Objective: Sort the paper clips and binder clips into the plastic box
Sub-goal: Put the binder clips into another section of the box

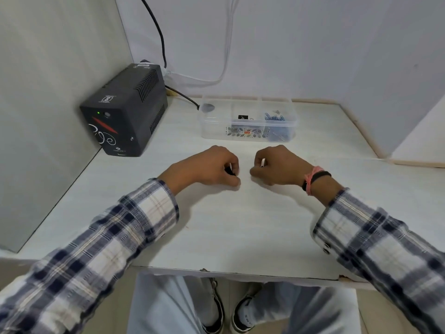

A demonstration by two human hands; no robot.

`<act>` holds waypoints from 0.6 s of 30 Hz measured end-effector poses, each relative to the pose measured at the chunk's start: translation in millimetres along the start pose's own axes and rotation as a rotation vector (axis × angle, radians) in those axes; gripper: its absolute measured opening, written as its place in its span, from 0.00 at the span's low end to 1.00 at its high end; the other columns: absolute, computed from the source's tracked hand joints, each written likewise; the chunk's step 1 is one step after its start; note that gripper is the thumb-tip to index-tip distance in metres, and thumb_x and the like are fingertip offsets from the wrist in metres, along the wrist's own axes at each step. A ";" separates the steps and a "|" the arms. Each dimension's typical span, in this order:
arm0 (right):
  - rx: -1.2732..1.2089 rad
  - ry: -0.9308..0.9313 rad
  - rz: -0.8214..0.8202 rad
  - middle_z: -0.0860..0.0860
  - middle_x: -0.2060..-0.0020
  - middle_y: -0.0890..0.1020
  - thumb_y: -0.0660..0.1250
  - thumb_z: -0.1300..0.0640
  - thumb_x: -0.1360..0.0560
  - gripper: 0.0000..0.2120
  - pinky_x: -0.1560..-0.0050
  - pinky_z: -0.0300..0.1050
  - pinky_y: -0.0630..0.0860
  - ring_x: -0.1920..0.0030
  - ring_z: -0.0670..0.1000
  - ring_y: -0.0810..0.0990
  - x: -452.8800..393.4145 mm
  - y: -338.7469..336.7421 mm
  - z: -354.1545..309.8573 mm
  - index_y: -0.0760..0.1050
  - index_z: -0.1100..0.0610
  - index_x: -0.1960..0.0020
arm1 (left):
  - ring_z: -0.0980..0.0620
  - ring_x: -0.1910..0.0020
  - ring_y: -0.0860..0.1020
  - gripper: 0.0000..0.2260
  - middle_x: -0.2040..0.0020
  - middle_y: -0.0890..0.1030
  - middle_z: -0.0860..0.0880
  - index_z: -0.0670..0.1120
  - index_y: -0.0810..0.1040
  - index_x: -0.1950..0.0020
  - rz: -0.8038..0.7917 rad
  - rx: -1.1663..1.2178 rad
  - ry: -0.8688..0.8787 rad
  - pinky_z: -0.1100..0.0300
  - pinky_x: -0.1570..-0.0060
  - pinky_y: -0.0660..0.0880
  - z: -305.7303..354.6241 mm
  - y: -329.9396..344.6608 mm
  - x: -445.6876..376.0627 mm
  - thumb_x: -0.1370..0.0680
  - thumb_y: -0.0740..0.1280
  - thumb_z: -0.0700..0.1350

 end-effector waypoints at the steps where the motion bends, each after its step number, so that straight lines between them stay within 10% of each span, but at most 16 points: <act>1: -0.006 0.005 0.039 0.52 0.64 0.82 0.70 0.52 0.26 0.10 0.57 0.47 0.77 0.60 0.56 0.81 0.1 -1.7 3.6 0.80 0.60 0.57 | 0.57 0.61 0.77 0.08 0.59 0.80 0.56 0.50 0.83 0.54 0.002 0.010 -0.007 0.64 0.65 0.68 -2.3 -0.1 -0.7 0.27 0.75 0.52; 18: -0.004 -0.081 -0.056 0.51 0.59 0.83 0.74 0.55 0.27 0.09 0.57 0.44 0.77 0.59 0.51 0.79 5.6 2.5 2.2 0.82 0.60 0.51 | 0.62 0.66 0.75 0.05 0.59 0.86 0.54 0.52 0.86 0.58 -0.007 0.243 -0.025 0.64 0.60 0.73 -7.0 11.4 -11.6 0.24 0.71 0.49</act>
Point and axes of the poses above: each hand's wrist, its own x-axis away from the middle knuckle, its own y-axis out of the palm, z = x × y, the point moved 7 cm from there along -x, towards the middle knuckle
